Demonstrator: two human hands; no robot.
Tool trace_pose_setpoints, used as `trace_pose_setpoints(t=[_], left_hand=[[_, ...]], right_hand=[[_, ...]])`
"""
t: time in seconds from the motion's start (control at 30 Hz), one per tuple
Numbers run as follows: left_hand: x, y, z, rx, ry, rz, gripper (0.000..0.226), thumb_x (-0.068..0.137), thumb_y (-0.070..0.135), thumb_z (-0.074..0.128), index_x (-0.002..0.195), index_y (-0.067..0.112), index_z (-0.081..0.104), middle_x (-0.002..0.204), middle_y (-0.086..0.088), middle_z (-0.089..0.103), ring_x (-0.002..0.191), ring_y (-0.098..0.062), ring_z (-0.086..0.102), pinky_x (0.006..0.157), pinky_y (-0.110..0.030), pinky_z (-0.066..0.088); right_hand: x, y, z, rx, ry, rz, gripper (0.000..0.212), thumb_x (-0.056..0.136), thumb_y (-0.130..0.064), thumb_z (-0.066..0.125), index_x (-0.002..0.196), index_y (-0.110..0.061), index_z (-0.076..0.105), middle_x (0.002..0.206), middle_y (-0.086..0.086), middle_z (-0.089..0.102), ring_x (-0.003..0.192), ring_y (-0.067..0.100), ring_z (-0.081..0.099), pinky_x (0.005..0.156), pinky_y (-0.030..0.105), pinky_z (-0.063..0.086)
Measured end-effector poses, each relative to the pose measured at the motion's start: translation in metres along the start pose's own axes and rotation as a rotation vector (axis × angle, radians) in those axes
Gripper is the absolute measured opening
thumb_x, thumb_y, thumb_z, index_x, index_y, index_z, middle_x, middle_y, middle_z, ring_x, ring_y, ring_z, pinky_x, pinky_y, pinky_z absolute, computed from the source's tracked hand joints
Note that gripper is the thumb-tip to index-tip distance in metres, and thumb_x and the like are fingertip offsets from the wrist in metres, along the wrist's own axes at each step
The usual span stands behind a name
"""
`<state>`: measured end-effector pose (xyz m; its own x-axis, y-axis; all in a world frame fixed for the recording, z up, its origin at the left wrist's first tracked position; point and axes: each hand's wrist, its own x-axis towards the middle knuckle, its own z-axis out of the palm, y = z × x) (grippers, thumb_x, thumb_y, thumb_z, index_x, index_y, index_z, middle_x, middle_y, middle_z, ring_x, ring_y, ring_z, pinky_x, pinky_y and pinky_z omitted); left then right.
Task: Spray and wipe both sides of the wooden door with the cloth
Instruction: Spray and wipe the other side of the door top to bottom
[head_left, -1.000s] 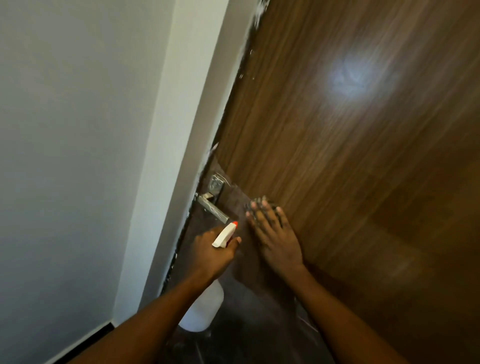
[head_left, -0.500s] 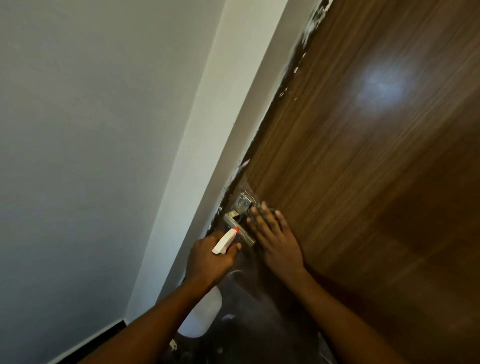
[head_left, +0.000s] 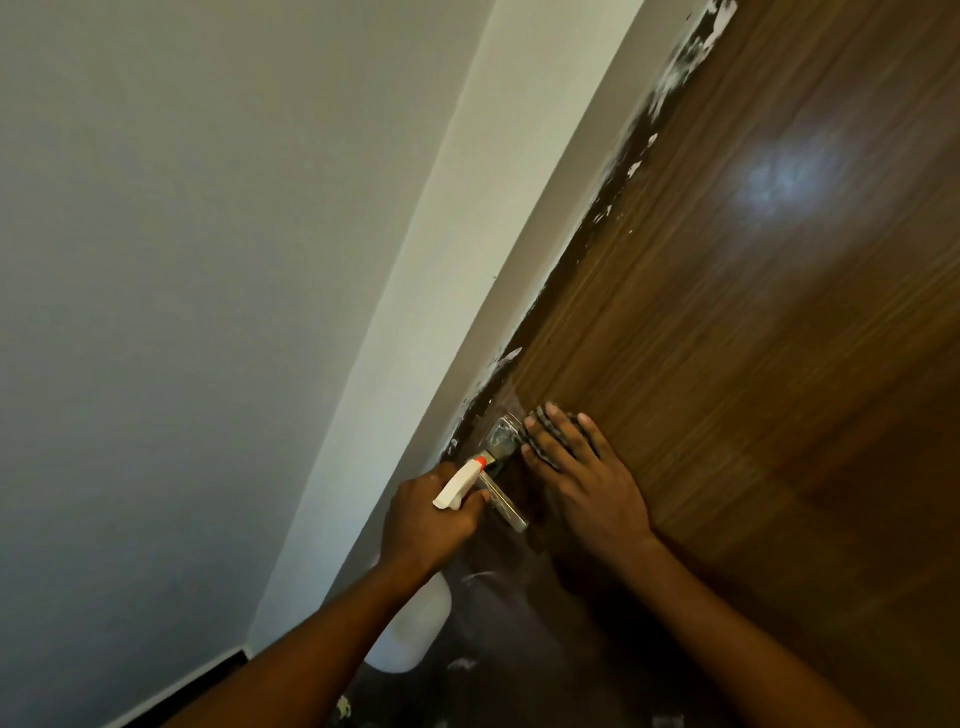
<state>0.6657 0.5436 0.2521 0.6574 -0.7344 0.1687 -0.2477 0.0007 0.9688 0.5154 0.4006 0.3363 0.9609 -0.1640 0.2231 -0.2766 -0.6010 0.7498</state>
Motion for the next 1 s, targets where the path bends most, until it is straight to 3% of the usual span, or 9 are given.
trace_pose_setpoints(t=[0.13,0.27,0.4,0.57,0.67,0.77,1.0], left_hand=[[0.007,-0.003,0.002,0.015,-0.019,-0.006,0.027,0.08,0.045,0.067,0.098,0.027,0.062,0.092,0.004,0.07,0.077,-0.014,0.067,0.076,-0.029,0.058],[0.015,0.0,-0.005,0.019,-0.003,-0.002,0.028,0.08,0.045,0.067,0.1,0.026,0.062,0.093,0.003,0.07,0.078,-0.014,0.067,0.077,-0.03,0.058],[0.023,-0.001,-0.016,0.041,0.005,-0.006,0.025,0.079,0.047,0.067,0.095,0.03,0.056,0.09,0.005,0.068,0.077,-0.015,0.067,0.077,-0.031,0.058],[0.026,-0.003,-0.02,0.035,-0.032,-0.026,0.031,0.079,0.047,0.066,0.101,0.025,0.061,0.094,0.002,0.071,0.078,-0.016,0.068,0.078,-0.034,0.059],[0.028,0.002,-0.018,0.022,-0.054,-0.035,0.028,0.08,0.044,0.067,0.101,0.026,0.062,0.094,0.003,0.071,0.074,-0.01,0.065,0.069,-0.02,0.054],[0.033,0.006,-0.017,0.002,-0.061,-0.035,0.031,0.081,0.042,0.068,0.106,0.024,0.064,0.095,0.005,0.07,0.073,-0.007,0.062,0.063,-0.01,0.045],[0.044,-0.006,-0.024,0.105,-0.174,-0.086,0.04,0.078,0.052,0.066,0.108,0.026,0.064,0.098,0.005,0.07,0.084,-0.014,0.068,0.08,-0.029,0.057]], right_hand=[[0.028,0.003,0.003,0.015,-0.034,-0.007,0.053,0.097,-0.03,0.035,0.143,-0.011,0.051,0.154,0.009,0.045,0.152,0.028,0.021,0.121,0.048,0.017],[0.075,-0.002,0.001,0.039,-0.045,-0.023,0.057,0.09,-0.03,0.063,0.141,-0.008,0.052,0.147,0.009,0.053,0.15,0.027,0.026,0.124,0.047,0.014],[0.111,-0.006,-0.001,0.088,-0.069,-0.045,0.056,0.079,-0.031,0.075,0.13,-0.012,0.06,0.137,0.01,0.062,0.144,0.029,0.039,0.122,0.045,0.021],[0.072,0.006,-0.009,0.078,-0.068,-0.076,0.061,0.086,-0.03,0.061,0.142,-0.01,0.051,0.15,0.01,0.05,0.151,0.026,0.024,0.122,0.046,0.02],[0.033,0.02,-0.019,0.047,-0.022,-0.102,0.051,0.089,-0.028,0.055,0.137,-0.012,0.057,0.148,0.007,0.052,0.15,0.025,0.024,0.121,0.045,0.016],[0.02,0.033,-0.026,0.026,-0.032,-0.114,0.048,0.086,-0.028,0.068,0.132,-0.017,0.061,0.149,0.004,0.052,0.149,0.024,0.027,0.121,0.048,0.017],[0.063,0.023,-0.01,0.007,-0.053,-0.085,0.055,0.087,-0.026,0.056,0.141,-0.014,0.054,0.156,0.008,0.041,0.151,0.03,0.022,0.121,0.05,0.017]])
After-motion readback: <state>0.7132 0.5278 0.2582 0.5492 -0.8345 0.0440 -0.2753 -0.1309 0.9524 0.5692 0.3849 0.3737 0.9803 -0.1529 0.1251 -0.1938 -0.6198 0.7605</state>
